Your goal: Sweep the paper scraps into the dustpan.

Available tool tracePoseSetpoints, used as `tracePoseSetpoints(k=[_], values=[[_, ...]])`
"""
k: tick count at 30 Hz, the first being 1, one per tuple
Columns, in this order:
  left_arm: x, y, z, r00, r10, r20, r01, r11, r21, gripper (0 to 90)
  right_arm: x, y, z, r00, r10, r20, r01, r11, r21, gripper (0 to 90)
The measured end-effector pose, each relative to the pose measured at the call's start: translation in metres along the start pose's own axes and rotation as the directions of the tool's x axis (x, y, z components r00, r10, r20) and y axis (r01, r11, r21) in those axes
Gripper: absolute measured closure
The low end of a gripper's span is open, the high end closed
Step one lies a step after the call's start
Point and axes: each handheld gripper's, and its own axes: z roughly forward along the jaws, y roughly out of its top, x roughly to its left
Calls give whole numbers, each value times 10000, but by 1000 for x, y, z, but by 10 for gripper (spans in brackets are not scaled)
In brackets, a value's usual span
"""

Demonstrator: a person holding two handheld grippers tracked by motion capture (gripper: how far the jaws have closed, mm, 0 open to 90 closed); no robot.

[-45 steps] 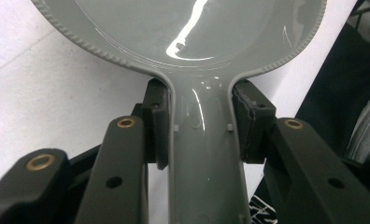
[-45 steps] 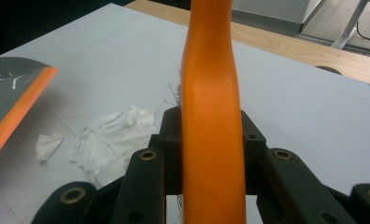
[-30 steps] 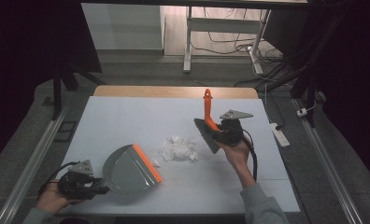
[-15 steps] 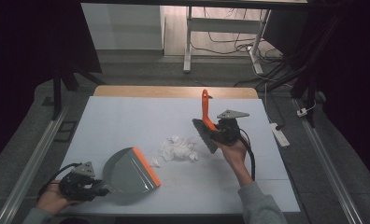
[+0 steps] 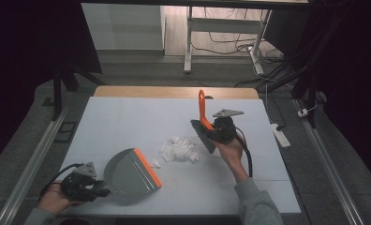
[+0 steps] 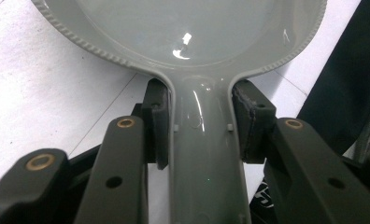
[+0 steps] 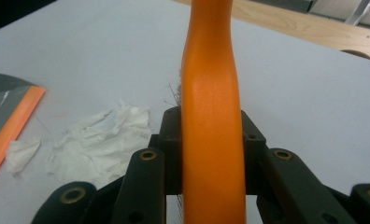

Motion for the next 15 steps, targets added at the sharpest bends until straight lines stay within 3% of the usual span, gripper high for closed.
tracePoseSetpoints(k=[11,15], values=[[1,0,2,9999,-42,126,42,10000,-13,616,1,4,23,9999,-48,136,37,9969,787,705],[0,1,2,10000,46,64,-46,10000,-2,616,2,3,26,10000,-4,82,-3,9965,831,705]])
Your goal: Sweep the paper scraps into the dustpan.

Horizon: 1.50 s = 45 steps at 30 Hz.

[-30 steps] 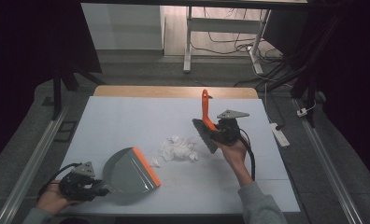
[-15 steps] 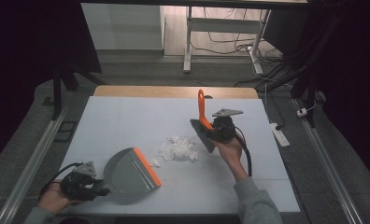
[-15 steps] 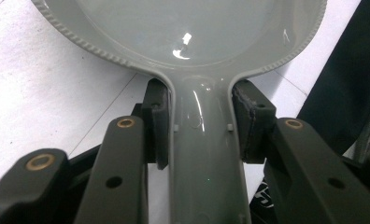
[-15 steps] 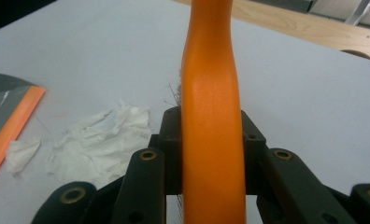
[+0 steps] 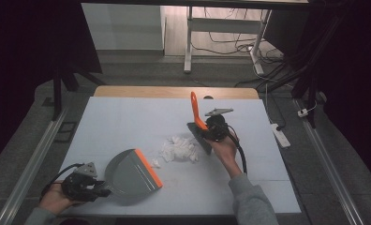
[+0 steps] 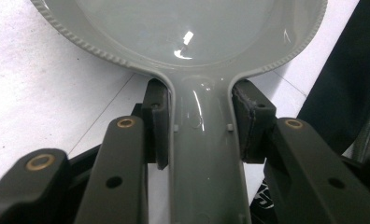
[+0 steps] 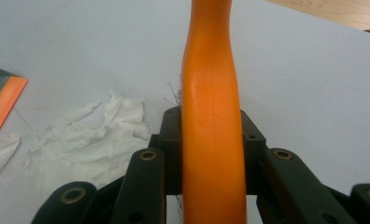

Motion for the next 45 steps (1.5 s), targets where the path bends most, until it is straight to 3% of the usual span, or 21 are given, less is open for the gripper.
tracePoseSetpoints(k=[12,45], values=[[-1,2,1,10000,-24,-40,24,10000,12,616,7,3,6,9998,-146,-102,147,9998,160,706],[-2,5,6,9999,-108,46,108,9999,-15,616,51,9,31,9909,-1077,-805,1127,9918,608,707]])
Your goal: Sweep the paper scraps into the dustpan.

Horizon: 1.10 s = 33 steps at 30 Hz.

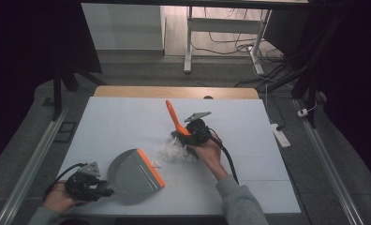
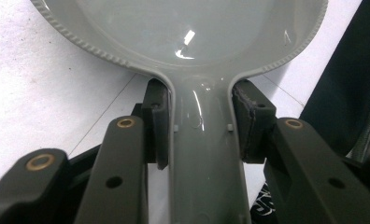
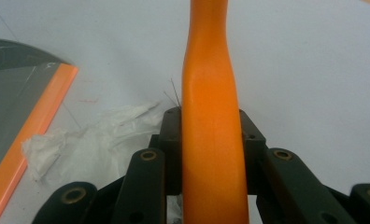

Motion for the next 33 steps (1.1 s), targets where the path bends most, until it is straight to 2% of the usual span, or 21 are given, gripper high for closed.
tracePoseSetpoints(k=[7,16,23,28,33], values=[[-1,3,2,10000,9,19,-9,10000,27,616,10,2,3,9996,-227,-192,228,9997,53,707],[-2,5,4,10000,-20,28,19,10000,15,616,31,5,9,9956,-624,-705,633,9979,112,707],[-2,5,4,10000,-4,23,4,10000,2,616,50,7,13,9880,-1001,-1173,1026,9946,155,707],[-2,6,5,10000,-13,35,13,10000,-21,616,63,9,14,9763,-1438,-1616,1491,9886,206,706],[-3,7,5,10000,10,27,-10,10000,-6,616,67,11,10,9718,-1474,-1842,1486,9889,-73,706]])
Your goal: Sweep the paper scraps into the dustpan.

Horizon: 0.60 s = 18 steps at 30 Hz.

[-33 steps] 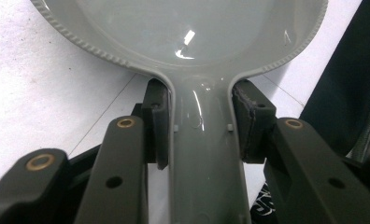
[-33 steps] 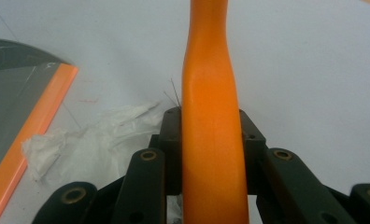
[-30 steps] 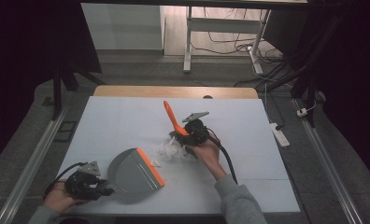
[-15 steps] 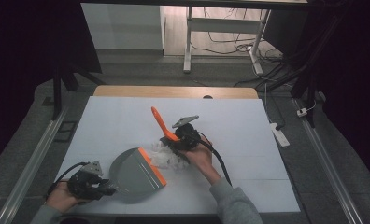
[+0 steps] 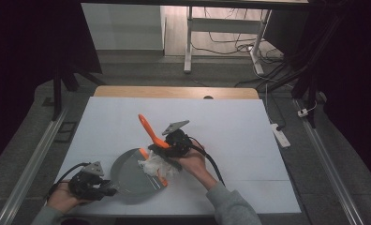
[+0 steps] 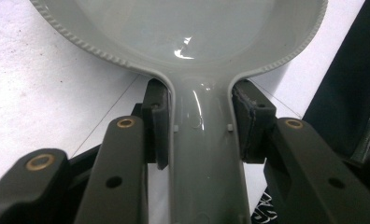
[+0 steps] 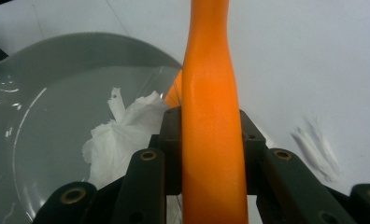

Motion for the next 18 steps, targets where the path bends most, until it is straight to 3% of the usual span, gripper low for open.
tracePoseSetpoints(k=[5,10,14,18], values=[[0,0,0,10000,2,12,-2,10000,12,616,-6,2,-20,9993,222,291,-201,9973,-711,706],[0,0,0,10000,-19,12,19,10000,-4,616,-23,2,-47,9936,720,864,-581,9863,-1545,706],[-1,1,1,10000,-22,13,22,10000,-16,616,-37,1,-58,9854,1069,1328,-834,9817,-1714,706],[-1,1,1,10000,-51,22,51,10000,-23,616,-49,-1,-53,9779,1254,1675,-1013,9842,-1451,706]])
